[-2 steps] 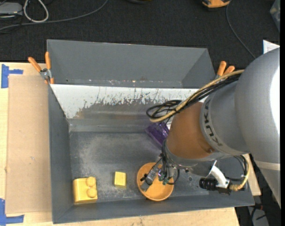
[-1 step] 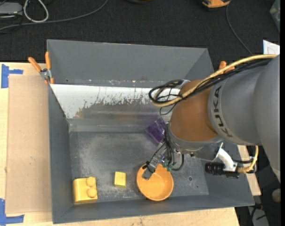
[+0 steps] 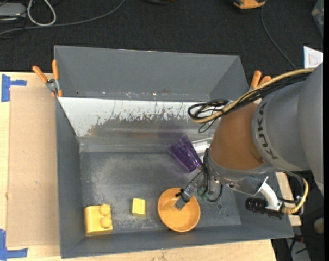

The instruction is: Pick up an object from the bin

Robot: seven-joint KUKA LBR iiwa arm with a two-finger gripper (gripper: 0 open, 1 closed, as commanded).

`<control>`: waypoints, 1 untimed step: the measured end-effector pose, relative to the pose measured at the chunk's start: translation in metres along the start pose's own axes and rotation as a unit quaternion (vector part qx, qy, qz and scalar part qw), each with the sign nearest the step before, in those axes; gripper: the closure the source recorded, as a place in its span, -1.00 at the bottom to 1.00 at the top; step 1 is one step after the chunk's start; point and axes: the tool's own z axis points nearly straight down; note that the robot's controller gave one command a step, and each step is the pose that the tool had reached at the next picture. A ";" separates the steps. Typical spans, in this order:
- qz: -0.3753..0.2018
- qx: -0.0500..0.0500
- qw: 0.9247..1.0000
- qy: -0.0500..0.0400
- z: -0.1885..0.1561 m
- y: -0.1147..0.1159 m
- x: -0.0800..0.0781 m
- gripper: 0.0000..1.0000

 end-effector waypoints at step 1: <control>-0.043 0.003 0.999 0.002 0.015 -0.014 -0.011 -1.00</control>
Offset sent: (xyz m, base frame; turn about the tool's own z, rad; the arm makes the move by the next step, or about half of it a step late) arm 0.0204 -0.0231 -0.0552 -0.3691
